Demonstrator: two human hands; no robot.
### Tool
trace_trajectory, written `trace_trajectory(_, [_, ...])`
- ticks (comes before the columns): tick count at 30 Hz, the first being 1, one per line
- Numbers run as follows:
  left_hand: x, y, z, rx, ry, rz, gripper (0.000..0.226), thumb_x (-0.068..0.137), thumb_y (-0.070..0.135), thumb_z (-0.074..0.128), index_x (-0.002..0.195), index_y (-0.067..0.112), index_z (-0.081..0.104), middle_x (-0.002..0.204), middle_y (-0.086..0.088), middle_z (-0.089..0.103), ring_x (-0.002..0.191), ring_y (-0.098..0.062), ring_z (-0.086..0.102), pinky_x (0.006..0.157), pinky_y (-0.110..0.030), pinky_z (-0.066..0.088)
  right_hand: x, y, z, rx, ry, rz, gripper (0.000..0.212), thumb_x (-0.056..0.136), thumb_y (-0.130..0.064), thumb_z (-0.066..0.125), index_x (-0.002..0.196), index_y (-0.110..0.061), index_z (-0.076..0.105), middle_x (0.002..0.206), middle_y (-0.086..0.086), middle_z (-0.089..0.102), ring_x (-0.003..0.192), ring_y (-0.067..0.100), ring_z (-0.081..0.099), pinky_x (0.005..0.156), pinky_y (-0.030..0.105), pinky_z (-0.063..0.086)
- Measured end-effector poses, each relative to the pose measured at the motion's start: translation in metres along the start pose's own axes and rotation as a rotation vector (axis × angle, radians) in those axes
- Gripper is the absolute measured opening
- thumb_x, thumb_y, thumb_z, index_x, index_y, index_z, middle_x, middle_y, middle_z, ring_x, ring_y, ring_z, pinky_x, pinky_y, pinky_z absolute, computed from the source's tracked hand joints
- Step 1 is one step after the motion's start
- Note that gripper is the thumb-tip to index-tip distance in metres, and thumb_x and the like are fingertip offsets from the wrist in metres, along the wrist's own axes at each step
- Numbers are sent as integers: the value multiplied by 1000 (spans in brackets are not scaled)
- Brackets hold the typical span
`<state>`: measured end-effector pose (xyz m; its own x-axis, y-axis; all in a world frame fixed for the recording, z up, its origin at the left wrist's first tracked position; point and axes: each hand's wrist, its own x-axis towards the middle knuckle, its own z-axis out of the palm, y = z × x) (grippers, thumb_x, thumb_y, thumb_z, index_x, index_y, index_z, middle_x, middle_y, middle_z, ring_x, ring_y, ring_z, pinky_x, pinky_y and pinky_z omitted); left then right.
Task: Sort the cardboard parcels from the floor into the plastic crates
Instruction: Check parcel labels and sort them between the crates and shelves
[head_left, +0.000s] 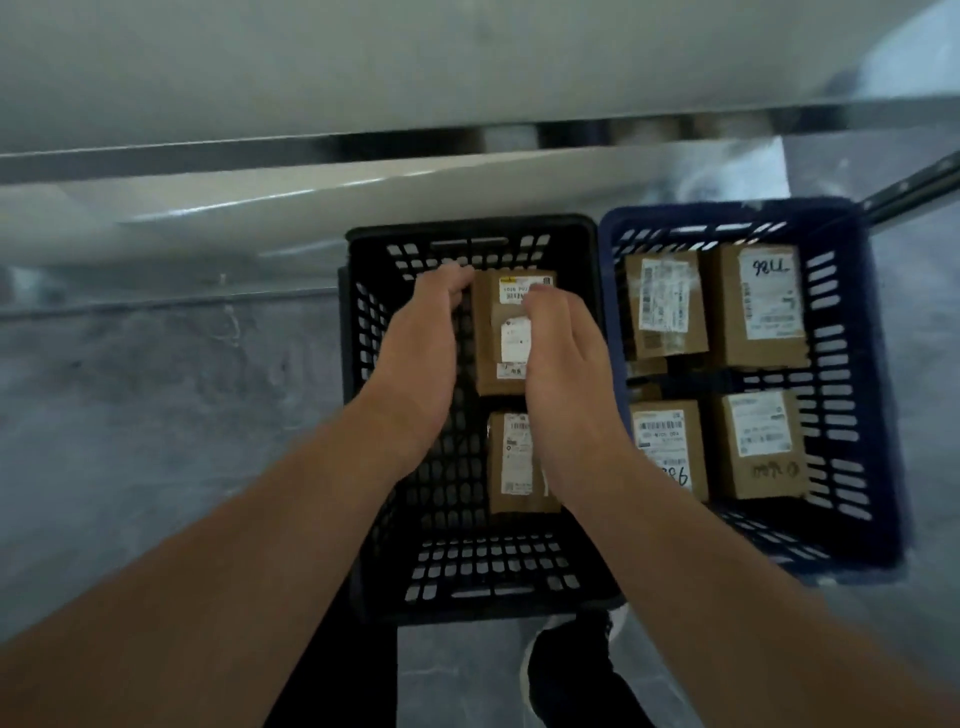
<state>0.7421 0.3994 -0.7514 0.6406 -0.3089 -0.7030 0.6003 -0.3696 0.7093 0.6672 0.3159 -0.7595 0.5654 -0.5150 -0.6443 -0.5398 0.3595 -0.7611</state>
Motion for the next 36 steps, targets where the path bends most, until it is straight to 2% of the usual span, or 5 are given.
trace_trajectory(10, [-227,107,-60,-204,165,178,39,108,39,33,86,35,64,57,33,65,53,20,59,45,-6,44,-197,-127,2,-300,-312,-232,88,85,-75,40,166,-42,39,168,-21,43,154,1,39,131,45,31])
trace_trajectory(15, [-358,157,-125,-191,273,332,54,87,69,43,128,41,65,124,33,65,117,16,54,114,-40,38,-320,-199,36,-404,-428,-362,90,87,-80,30,169,-44,30,174,-23,29,159,-3,27,135,45,24])
trace_trajectory(24, [-582,141,-264,-345,436,434,48,104,54,33,148,42,48,156,15,45,144,-8,37,122,-51,29,-564,-237,147,-428,-574,-510,97,79,-84,30,167,-41,36,173,-18,34,158,2,32,134,47,27])
trace_trajectory(30, [-689,119,-369,-510,617,511,38,108,45,32,140,41,53,113,33,56,99,17,51,110,-35,40,-666,-228,240,-477,-741,-542,68,100,-64,31,162,-41,42,167,-13,45,152,7,43,128,48,38])
trace_trajectory(36, [-725,64,-467,-691,815,449,29,109,37,35,119,35,62,74,35,69,67,24,61,57,-7,50,-704,-181,349,-568,-902,-504,48,99,-62,37,140,-50,59,142,-25,61,133,-3,57,119,41,47])
